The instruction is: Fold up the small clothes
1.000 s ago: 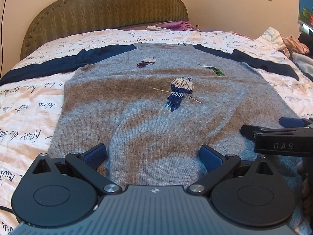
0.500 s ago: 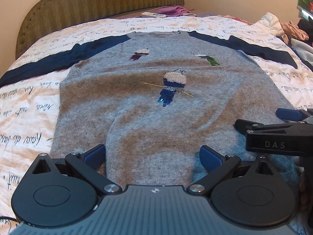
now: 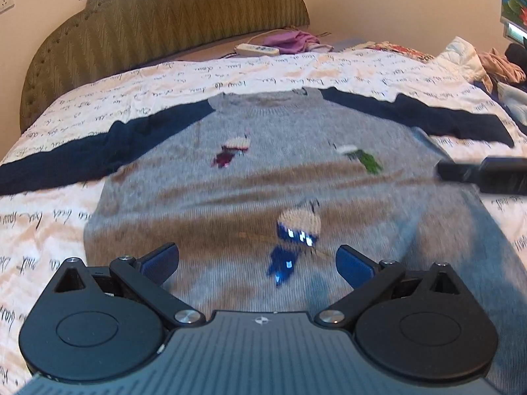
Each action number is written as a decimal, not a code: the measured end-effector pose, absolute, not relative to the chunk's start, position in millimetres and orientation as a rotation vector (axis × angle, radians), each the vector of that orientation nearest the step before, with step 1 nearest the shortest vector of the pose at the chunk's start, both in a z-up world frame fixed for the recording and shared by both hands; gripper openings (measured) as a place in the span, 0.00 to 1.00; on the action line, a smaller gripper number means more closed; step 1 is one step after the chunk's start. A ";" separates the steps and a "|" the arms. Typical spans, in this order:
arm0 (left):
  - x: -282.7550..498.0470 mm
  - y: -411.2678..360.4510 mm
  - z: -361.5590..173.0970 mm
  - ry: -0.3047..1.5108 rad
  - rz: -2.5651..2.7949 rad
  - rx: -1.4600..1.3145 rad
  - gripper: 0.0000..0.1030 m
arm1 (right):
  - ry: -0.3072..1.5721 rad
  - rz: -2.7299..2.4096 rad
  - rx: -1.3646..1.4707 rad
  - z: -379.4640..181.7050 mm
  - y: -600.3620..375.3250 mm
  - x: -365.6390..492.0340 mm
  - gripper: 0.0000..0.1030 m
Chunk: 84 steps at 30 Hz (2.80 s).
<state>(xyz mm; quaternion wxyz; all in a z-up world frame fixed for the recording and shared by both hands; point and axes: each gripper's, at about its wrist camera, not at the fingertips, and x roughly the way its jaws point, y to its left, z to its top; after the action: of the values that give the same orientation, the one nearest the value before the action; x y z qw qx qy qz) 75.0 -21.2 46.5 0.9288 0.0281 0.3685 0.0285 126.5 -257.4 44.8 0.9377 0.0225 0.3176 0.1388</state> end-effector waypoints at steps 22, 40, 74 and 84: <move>157.1 -1.7 43.9 0.773 0.103 -0.158 1.00 | 0.594 -0.063 0.968 -28.9 -575.5 263.1 0.85; 190.7 45.2 62.7 0.663 -0.065 -0.607 0.98 | 0.564 0.249 0.800 26.9 -444.2 285.6 0.09; 282.2 5.1 26.3 0.862 -0.101 -0.503 0.04 | 0.641 0.535 0.664 -37.6 -291.8 220.9 0.67; 260.6 74.4 52.5 0.755 0.051 -0.460 0.03 | 0.636 0.537 0.651 -38.1 -288.2 220.2 0.68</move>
<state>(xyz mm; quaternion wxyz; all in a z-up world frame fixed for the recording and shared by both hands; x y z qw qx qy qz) 260.6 74.4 52.5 0.9035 -0.2227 0.3654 0.0245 220.2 -288.2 -38.1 0.8636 0.3106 0.3035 0.2560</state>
